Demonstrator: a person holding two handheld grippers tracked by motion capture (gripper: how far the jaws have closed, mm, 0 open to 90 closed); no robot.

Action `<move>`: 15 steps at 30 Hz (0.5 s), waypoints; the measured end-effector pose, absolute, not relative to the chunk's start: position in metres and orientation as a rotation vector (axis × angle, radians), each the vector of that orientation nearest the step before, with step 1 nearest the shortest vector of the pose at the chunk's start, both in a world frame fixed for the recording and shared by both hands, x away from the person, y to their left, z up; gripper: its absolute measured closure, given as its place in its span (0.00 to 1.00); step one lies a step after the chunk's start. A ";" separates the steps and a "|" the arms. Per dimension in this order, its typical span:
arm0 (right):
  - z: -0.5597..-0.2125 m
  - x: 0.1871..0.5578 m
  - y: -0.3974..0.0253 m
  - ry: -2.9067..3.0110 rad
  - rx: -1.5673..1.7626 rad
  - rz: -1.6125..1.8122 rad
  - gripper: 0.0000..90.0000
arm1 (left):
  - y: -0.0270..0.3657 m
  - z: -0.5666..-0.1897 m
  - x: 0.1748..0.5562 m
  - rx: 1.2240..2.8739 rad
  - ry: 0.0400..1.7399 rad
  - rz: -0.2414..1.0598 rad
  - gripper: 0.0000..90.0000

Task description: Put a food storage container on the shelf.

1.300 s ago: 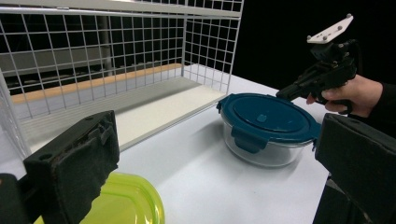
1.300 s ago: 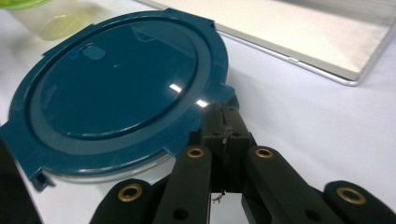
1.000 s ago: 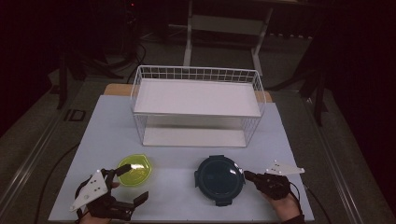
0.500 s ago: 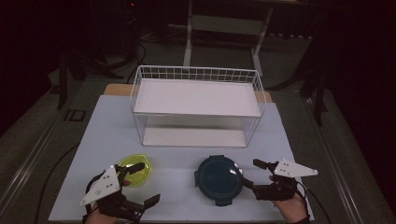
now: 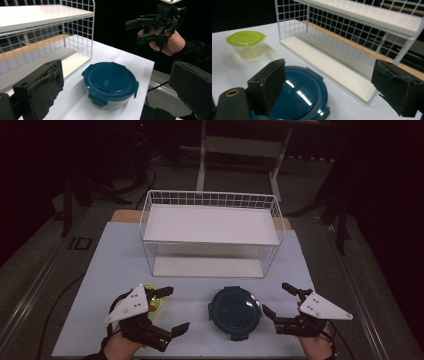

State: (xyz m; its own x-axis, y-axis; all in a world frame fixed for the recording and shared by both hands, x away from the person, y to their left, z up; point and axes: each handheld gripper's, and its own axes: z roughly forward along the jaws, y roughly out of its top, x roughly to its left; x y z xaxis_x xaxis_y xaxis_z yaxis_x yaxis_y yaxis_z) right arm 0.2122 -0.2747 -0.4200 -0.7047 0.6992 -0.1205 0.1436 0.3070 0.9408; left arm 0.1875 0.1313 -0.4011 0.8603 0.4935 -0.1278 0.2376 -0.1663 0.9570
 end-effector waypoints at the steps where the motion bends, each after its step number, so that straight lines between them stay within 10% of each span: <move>1: -0.419 0.212 -0.275 2.045 0.746 1.398 0.14 | 0.127 -0.400 0.190 1.765 0.556 0.238 0.00; 15: -0.428 0.213 -0.284 2.125 0.790 1.434 0.23 | 0.080 -0.444 0.231 1.899 0.765 0.028 0.00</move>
